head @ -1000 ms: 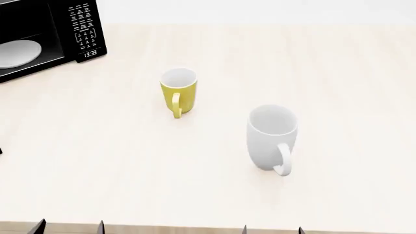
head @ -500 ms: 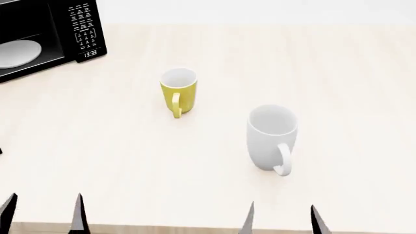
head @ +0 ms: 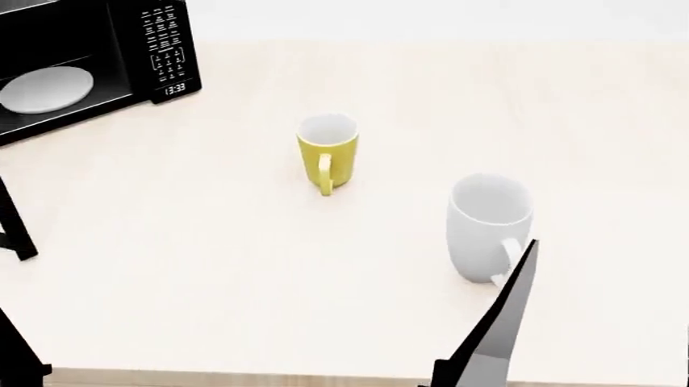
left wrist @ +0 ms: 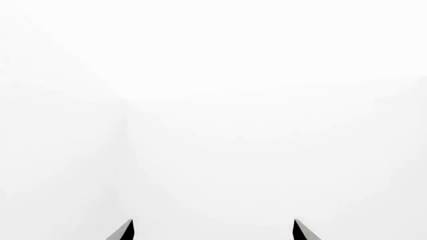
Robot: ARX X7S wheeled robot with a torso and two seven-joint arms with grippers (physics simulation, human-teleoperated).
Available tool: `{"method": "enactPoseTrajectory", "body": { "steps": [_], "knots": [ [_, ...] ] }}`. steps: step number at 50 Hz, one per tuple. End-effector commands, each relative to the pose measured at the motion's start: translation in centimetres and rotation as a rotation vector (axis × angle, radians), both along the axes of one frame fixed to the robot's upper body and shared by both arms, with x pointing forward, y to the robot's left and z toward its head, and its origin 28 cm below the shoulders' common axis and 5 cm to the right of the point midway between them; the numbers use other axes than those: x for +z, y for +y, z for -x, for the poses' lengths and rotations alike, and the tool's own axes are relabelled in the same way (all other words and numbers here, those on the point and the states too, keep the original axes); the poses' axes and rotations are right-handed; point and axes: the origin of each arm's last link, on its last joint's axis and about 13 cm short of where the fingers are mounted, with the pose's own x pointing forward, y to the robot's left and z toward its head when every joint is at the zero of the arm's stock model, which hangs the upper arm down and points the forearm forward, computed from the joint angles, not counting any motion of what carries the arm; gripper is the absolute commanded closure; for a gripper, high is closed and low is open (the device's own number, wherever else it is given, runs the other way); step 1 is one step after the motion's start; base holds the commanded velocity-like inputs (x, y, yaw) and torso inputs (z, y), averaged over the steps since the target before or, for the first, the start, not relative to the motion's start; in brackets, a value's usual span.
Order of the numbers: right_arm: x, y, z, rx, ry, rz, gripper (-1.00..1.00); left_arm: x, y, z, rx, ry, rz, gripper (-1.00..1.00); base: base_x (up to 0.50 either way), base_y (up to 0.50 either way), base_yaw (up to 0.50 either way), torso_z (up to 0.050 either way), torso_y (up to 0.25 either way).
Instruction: Close the microwave.
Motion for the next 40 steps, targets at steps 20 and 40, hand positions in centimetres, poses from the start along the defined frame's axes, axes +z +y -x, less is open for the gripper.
{"method": "enactPoseTrajectory", "body": {
  "steps": [20, 40],
  "knots": [
    [0.32, 0.37, 0.48, -0.038, -0.069, 0.055, -1.00, 0.11, -0.13, 0.15, -0.014, -0.016, -0.010, -1.00, 0.00, 0.50, 0.00, 0.000, 0.000],
    [0.03, 0.45, 0.44, -0.035, -0.062, 0.060, -1.00, -0.07, -0.20, 0.18, -0.018, -0.012, -0.013, -1.00, 0.00, 0.50, 0.00, 0.000, 0.000]
  ]
}}
